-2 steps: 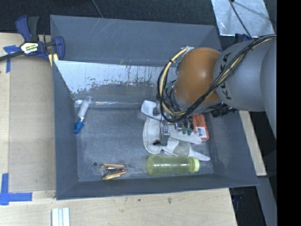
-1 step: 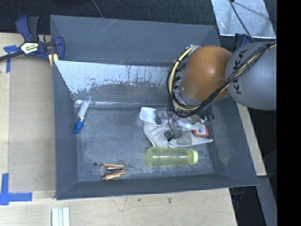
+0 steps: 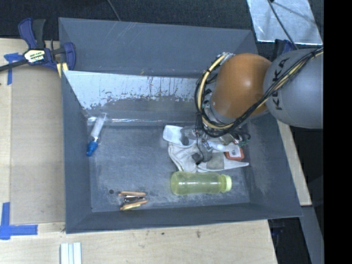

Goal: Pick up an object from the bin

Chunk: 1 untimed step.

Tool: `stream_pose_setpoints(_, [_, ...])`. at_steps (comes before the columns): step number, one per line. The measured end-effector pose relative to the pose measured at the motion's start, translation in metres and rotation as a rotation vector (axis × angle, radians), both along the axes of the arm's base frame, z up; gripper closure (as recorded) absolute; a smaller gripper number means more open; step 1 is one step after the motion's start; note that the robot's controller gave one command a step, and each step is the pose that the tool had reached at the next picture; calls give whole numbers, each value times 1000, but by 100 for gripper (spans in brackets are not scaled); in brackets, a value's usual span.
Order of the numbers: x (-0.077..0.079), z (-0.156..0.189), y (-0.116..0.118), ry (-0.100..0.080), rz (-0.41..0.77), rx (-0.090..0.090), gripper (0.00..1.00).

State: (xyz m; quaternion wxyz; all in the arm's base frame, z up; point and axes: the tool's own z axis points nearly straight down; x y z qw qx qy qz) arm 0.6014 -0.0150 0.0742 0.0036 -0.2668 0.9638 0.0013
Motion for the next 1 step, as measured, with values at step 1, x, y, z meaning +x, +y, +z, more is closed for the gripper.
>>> stream_pose_setpoints(1, [-4,137,-10,3,31,-4,100])
